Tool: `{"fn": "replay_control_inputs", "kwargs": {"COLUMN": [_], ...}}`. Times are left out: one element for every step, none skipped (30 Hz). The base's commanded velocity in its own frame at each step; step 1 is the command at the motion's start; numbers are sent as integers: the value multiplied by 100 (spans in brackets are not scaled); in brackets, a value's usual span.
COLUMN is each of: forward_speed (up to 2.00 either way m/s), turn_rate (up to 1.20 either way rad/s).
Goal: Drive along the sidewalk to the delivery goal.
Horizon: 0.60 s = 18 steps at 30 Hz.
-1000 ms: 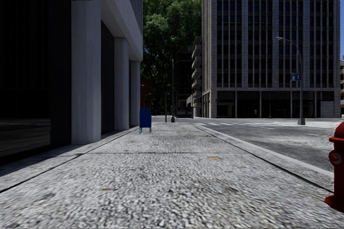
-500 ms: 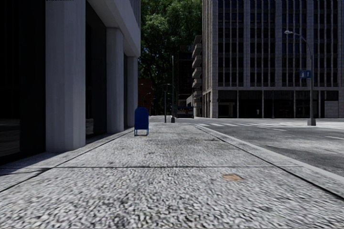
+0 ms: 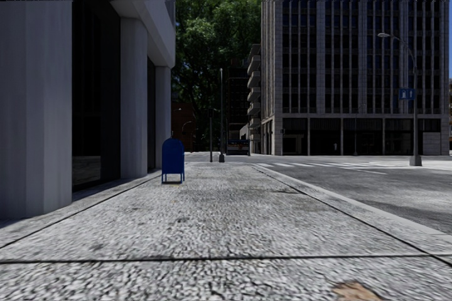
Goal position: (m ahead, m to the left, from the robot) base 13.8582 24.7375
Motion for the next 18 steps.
{"fn": "replay_control_inputs", "kwargs": {"forward_speed": [200,200,200,200,200,200,200,200,200,200,200,200,200,200,200,200,200,200], "turn_rate": [-6,0,0,0,0,0,0,0,0,0,0,0,0,0,0,0,0,0]}}
